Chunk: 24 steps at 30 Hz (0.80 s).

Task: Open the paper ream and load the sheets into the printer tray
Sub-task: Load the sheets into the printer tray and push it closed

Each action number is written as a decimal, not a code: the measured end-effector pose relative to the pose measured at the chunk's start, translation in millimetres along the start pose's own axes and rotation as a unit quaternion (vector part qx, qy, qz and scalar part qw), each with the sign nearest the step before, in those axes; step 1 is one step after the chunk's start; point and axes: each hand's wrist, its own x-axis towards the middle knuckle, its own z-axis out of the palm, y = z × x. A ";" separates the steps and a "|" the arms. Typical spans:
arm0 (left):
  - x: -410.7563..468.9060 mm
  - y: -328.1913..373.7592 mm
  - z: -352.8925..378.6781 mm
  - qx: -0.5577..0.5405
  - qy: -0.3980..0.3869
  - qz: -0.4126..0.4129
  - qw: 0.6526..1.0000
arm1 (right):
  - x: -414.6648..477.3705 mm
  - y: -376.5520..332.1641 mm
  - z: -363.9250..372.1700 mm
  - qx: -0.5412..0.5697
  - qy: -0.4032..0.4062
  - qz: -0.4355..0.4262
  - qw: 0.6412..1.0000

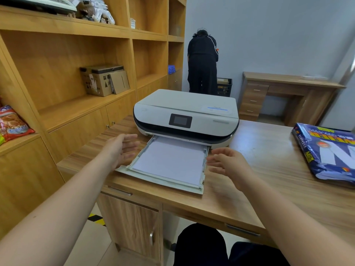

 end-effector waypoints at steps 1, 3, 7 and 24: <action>3.0 0.2 2.3 -0.004 -0.009 0.009 1.000 | 3.1 -0.1 -0.5 -0.004 0.004 -0.003 1.000; 9.1 1.3 5.4 -0.010 -0.037 0.015 0.999 | 10.3 -0.8 -2.0 -0.006 0.013 -0.006 1.000; 25.6 1.2 6.8 -0.022 -0.079 0.008 0.997 | 23.9 -0.3 -4.2 0.021 0.029 -0.006 0.999; 77.6 -30.7 5.4 -0.022 -0.103 0.023 0.994 | 44.1 35.3 19.6 0.065 0.113 -0.097 0.987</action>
